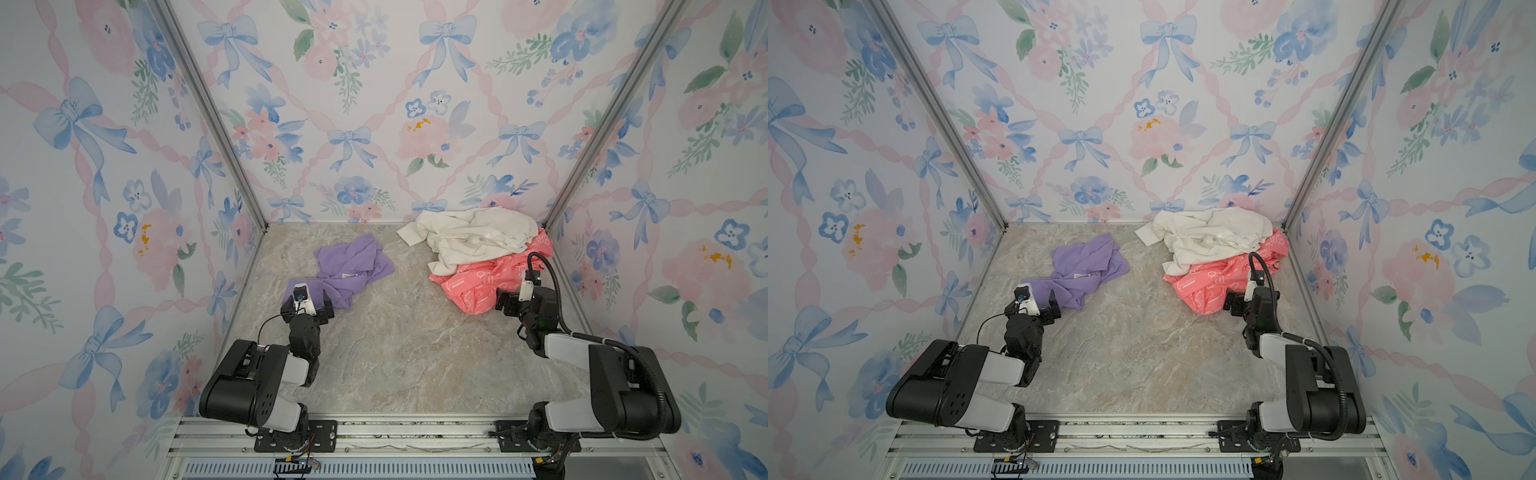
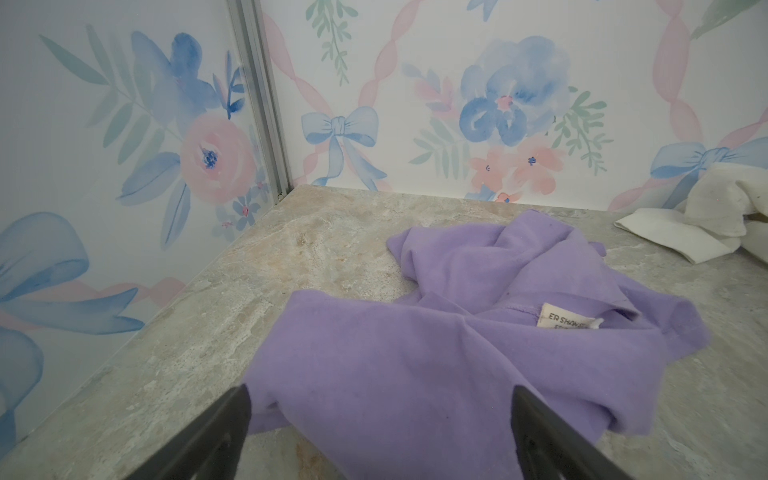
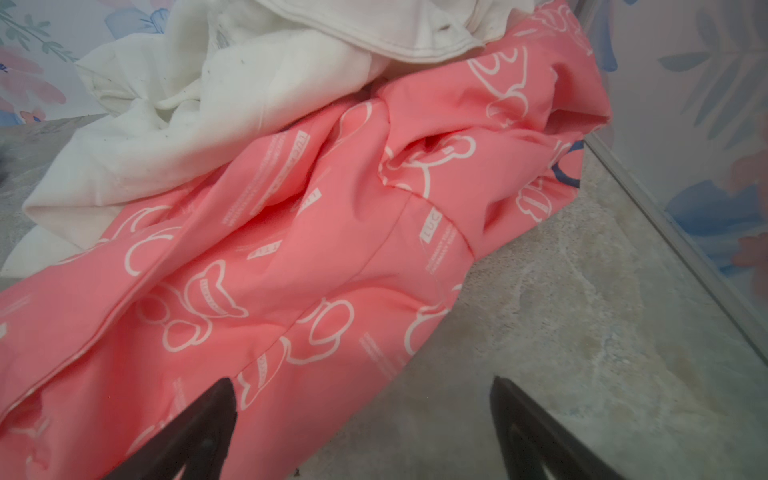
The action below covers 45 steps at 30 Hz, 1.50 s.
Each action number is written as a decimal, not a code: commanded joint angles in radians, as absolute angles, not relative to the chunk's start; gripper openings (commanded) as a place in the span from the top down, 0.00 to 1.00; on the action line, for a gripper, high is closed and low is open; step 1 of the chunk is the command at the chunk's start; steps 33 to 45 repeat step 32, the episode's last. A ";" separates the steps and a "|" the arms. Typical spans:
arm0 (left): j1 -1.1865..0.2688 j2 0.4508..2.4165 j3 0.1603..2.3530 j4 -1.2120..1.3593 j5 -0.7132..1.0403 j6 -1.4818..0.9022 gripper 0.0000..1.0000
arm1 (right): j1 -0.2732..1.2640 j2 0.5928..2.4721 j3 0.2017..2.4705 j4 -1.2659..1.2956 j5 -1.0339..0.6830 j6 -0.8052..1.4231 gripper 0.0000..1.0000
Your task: Pick out a specific cloth from the pile
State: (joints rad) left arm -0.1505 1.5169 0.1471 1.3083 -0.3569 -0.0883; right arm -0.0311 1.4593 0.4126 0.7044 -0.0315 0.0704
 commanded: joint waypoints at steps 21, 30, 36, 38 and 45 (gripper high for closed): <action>-0.147 1.560 0.176 1.390 -0.364 -0.065 0.02 | 0.028 1.548 0.391 0.908 0.029 0.000 0.03; -0.142 1.561 0.180 1.383 -0.355 -0.067 0.02 | 0.027 1.547 0.391 0.907 0.029 0.000 0.03; -0.144 1.557 0.179 1.383 -0.356 -0.066 0.02 | 0.027 1.548 0.391 0.907 0.028 -0.001 0.03; -0.144 1.557 0.179 1.383 -0.356 -0.066 0.02 | 0.027 1.548 0.391 0.907 0.028 -0.001 0.03; -0.144 1.557 0.179 1.383 -0.356 -0.066 0.02 | 0.027 1.548 0.391 0.907 0.028 -0.001 0.03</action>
